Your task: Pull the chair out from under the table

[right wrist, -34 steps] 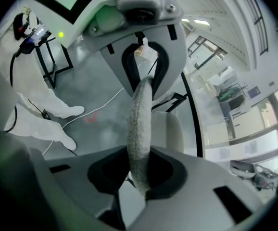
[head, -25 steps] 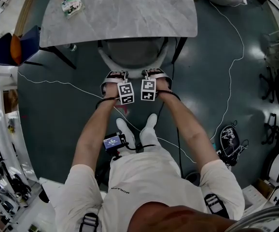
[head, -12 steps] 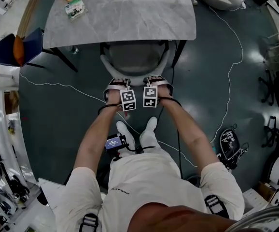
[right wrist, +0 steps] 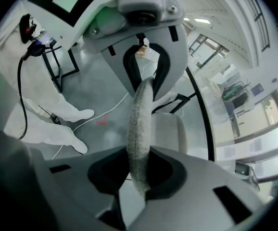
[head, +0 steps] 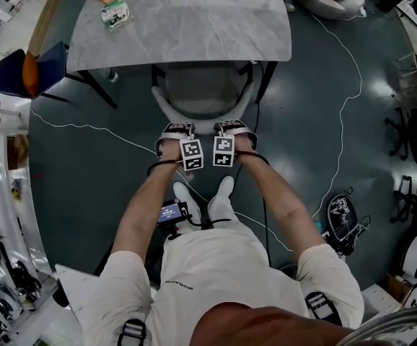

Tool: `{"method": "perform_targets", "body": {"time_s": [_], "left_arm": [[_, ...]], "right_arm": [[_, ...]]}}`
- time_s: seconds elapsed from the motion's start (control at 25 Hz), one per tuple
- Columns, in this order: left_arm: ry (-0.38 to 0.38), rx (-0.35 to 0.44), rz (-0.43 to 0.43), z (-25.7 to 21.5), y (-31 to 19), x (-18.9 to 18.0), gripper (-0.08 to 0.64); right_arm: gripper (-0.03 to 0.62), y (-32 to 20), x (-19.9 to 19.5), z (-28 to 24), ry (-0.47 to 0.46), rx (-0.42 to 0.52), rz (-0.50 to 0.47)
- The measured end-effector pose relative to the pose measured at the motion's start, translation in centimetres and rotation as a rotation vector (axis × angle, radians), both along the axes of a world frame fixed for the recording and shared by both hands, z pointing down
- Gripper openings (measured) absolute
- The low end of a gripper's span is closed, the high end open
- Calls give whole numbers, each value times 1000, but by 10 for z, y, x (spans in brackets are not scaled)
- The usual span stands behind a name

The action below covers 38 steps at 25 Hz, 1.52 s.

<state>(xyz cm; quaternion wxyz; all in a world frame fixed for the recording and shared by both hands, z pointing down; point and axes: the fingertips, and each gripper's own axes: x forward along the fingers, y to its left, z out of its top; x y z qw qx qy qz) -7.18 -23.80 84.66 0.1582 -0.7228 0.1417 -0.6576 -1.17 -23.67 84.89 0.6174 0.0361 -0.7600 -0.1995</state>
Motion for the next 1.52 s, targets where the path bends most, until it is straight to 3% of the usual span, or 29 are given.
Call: {"method": "perform_targets", "body": {"time_s": [0.64,1.52], "left_arm": [[-6,-28,-4,2,45,4,84],[27,-103,-17,-3,130,12,84]], "right_arm": [[81,47,4,2,-4,-25,20],[83,128,12,-1,18,-63,-51]]}}
